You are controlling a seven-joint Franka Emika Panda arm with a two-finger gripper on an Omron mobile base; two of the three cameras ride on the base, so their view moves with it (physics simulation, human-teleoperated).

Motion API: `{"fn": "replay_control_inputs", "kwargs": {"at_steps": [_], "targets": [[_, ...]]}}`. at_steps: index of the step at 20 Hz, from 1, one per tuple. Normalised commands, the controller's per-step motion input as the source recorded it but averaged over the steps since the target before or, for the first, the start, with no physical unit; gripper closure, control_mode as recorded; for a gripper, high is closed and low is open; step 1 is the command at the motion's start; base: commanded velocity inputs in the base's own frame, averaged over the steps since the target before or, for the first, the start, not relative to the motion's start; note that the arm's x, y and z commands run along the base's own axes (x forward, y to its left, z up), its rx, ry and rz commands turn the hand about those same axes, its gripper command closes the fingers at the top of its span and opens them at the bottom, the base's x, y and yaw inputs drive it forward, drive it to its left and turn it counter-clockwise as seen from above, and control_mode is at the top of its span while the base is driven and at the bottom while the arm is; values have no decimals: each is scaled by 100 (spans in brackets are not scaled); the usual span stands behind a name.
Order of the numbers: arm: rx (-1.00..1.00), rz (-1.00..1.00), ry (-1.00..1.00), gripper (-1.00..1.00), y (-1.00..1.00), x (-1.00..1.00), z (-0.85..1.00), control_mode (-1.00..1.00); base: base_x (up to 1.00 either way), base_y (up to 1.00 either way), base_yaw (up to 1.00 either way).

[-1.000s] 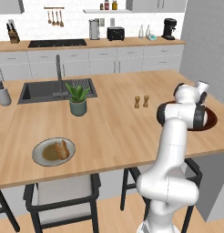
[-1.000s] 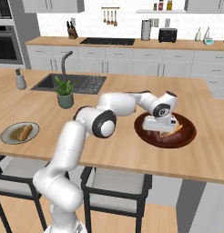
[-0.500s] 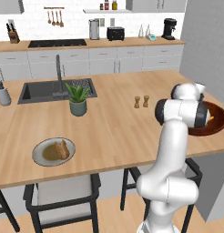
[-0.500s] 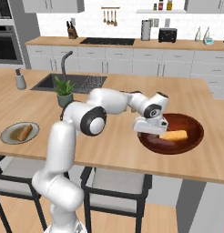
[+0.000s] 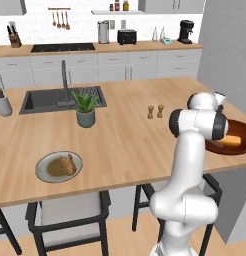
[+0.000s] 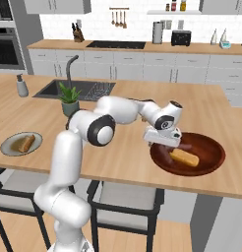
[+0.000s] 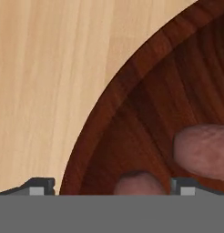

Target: Place one bun and one sausage from the bowl on each plate.

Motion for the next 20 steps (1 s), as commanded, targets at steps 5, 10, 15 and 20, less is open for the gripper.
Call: {"fn": "replay_control_inputs", "kwargs": {"at_steps": [5,10,15,20], "targets": [[1,-1,5,-100,-43,27,0,-100,0,0,0],[0,2,1,-100,-46,4,-10,-100,0,0,0],[0,0,0,-100,-1,-35,-9,-100,0,0,0],[-1,1,-1,-100,39,-30,-11,-100,0,0,0]]}}
